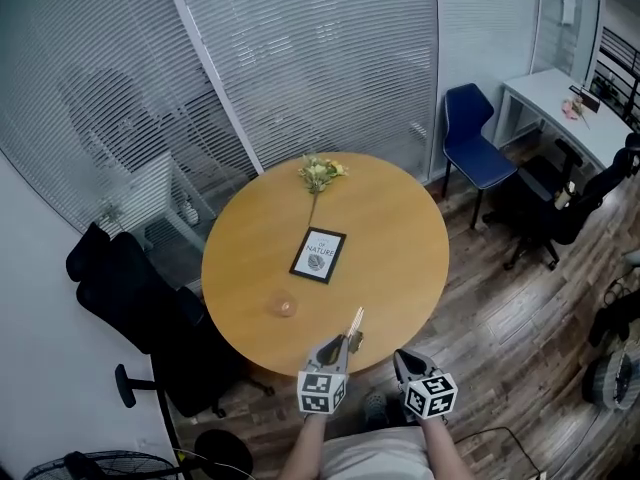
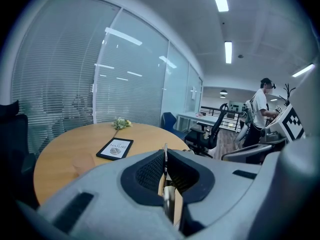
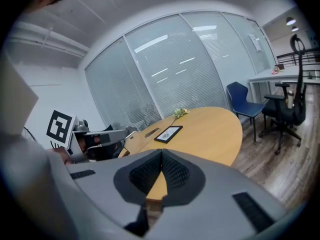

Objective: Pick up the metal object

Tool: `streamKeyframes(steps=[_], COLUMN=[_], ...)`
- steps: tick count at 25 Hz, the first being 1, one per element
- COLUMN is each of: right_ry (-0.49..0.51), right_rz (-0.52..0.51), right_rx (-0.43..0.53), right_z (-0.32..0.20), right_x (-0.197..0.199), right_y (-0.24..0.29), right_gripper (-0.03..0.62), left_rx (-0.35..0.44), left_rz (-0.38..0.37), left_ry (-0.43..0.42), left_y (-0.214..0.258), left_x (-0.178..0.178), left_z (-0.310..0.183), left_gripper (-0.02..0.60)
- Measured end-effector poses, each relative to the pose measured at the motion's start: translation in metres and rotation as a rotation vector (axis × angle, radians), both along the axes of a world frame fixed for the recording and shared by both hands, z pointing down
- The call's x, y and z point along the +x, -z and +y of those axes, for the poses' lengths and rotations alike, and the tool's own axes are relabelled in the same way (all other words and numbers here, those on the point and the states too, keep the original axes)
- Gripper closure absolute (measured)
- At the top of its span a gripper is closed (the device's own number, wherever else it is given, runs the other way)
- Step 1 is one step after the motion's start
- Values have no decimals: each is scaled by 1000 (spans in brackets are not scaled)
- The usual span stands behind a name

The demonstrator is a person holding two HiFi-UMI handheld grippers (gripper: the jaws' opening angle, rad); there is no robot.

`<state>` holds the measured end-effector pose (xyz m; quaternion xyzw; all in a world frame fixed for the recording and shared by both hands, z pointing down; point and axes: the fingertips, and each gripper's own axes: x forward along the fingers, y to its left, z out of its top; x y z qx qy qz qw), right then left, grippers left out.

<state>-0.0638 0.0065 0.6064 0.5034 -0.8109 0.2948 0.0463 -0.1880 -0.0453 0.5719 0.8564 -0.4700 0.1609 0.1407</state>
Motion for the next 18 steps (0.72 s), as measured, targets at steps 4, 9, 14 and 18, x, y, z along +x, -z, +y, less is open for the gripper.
streamKeyframes(steps=[4, 9, 14, 18], right_ry=[11, 17, 20, 37], right_rz=[-14, 2, 13, 27], right_rx=[15, 21, 34, 36], right_z=[5, 7, 4, 6], right_x=[-10, -9, -8, -7], right_y=[2, 2, 4, 6], right_gripper=[597, 597, 597, 597], left_rx=[-5, 2, 14, 15], left_rz=[3, 9, 22, 29], left_ry=[-9, -8, 1, 2], left_y=[-3, -2, 1, 5], left_x=[-5, -5, -5, 0], left_z=[3, 8, 5, 3], left_gripper=[560, 560, 560, 560])
